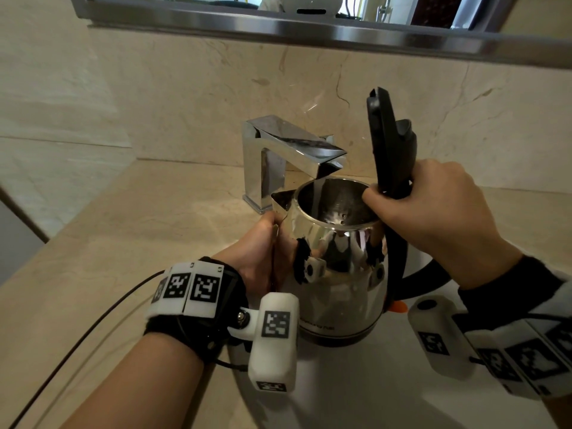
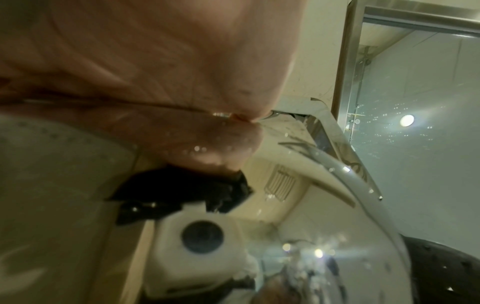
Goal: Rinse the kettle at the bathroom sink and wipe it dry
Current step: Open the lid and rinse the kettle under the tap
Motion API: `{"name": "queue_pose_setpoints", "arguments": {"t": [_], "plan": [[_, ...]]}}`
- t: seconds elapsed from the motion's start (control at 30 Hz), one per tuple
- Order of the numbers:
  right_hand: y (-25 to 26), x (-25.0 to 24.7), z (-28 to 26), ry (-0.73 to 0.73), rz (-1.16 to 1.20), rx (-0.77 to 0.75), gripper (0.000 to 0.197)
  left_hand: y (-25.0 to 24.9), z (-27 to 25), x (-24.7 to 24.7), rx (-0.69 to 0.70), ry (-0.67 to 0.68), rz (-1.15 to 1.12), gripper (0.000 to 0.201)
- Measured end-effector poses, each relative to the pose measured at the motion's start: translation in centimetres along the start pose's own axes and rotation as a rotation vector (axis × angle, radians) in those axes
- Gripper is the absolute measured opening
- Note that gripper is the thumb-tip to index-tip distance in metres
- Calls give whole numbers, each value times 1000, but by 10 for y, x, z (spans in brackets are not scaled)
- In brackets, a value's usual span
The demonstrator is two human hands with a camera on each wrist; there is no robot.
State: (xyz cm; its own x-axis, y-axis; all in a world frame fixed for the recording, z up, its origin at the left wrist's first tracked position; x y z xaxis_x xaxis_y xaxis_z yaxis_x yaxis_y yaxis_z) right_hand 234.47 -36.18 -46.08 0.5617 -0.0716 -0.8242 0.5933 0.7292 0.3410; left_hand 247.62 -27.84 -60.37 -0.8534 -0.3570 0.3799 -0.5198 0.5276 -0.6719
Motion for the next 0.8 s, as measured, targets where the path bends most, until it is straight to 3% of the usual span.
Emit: {"name": "queue_pose_setpoints", "arguments": {"t": [0.43,0.7,0.8], "plan": [[-2,3,1,23,18,-15,32,0,2,-2,0,-35,81,72],[-2,3,1,18,15,-15,31,-1,2,0,6,-21,19,75],[-1,3,0,17,22,-21,33,-2,1,-1,13,-32,14,68]]}}
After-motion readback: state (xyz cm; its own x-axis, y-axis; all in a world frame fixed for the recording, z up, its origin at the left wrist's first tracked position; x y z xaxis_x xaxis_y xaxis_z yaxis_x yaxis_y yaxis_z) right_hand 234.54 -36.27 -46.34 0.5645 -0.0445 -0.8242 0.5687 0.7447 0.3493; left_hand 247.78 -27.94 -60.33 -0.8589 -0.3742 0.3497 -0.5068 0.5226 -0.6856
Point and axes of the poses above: each hand's wrist, its own z-axis towards the middle knuckle, its own x-axis out of the palm, y = z × x, the point moved 7 cm from there along z, towards the middle knuckle, and after that the axes turned 5 degrees about -x, right-handed, at the moved point
